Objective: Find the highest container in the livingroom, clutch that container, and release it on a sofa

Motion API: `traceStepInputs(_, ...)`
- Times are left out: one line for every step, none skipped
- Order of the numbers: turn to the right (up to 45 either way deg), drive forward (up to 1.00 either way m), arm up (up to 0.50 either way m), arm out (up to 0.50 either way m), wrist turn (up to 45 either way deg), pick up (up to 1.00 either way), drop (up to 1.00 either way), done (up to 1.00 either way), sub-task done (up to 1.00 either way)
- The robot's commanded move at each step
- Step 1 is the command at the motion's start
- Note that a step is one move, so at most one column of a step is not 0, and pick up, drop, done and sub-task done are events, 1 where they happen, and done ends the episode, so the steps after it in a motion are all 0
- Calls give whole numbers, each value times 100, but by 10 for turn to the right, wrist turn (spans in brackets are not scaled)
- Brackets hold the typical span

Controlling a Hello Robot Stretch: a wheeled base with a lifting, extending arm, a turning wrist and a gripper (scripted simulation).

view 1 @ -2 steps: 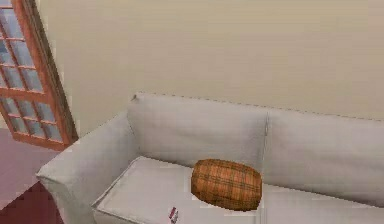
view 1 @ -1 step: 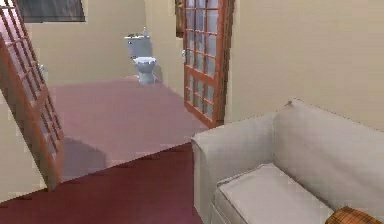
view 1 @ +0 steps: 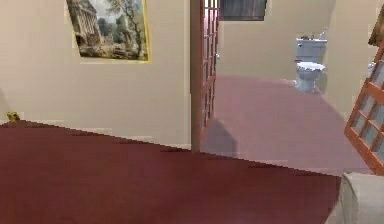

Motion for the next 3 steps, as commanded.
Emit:
traceStepInputs(-330, 0, 0, 0, 0, 0, 0, 0, 0)
traceStepInputs(450, 0, 0, 0, 0, 0, 0, 0, 0)
traceStepInputs(450, 0, 0, 0, 0, 0, 0, 0, 0)
